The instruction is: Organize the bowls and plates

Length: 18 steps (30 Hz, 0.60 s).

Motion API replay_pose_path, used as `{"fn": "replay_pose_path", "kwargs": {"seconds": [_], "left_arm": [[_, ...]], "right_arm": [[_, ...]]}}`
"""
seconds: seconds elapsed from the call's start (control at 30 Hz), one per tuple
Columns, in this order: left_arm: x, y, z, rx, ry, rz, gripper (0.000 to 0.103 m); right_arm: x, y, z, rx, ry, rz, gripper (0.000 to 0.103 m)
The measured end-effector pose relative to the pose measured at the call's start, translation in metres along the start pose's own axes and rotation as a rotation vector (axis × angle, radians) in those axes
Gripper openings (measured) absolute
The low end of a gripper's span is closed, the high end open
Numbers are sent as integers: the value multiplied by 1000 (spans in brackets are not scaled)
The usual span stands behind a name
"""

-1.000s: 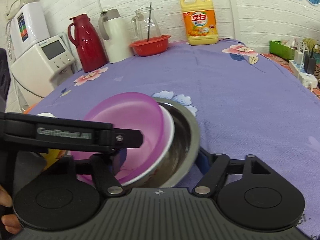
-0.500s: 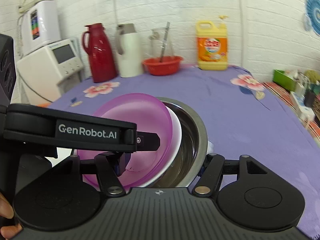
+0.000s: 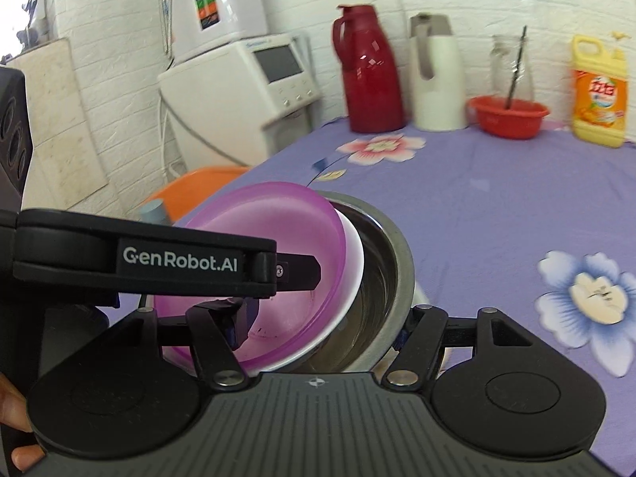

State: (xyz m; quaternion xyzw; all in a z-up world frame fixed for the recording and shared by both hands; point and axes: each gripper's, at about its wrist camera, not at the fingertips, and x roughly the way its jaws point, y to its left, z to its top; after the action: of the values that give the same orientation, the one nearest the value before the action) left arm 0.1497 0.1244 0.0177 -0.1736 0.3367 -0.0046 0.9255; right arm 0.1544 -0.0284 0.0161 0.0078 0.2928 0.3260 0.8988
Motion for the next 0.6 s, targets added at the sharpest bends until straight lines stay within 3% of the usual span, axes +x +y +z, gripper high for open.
{"fn": "replay_pose_path", "kwargs": {"seconds": [0.23,0.33,0.47,0.5,0.53,0.6], "left_arm": [[16,7,-6,3,27,-35,62],[17,4,-9,33,13,-27,64],[18,1,-11,65,9,-24,75],[18,2,-11,58,14,-29,77],[17,4,-10,40,17,-36,88],[14,10,-8,-14,12,-81,90]], "right_arm": [[9,-1,-2,5,35,-41,103],[15,-5,-5,35,66,-18,103],[17,-3,-7,37,70,-9,103],[17,-3,-7,40,69,-10,103],[16,-3,-7,39,65,-12,103],[13,-1,-7,35,48,-18,103]]}}
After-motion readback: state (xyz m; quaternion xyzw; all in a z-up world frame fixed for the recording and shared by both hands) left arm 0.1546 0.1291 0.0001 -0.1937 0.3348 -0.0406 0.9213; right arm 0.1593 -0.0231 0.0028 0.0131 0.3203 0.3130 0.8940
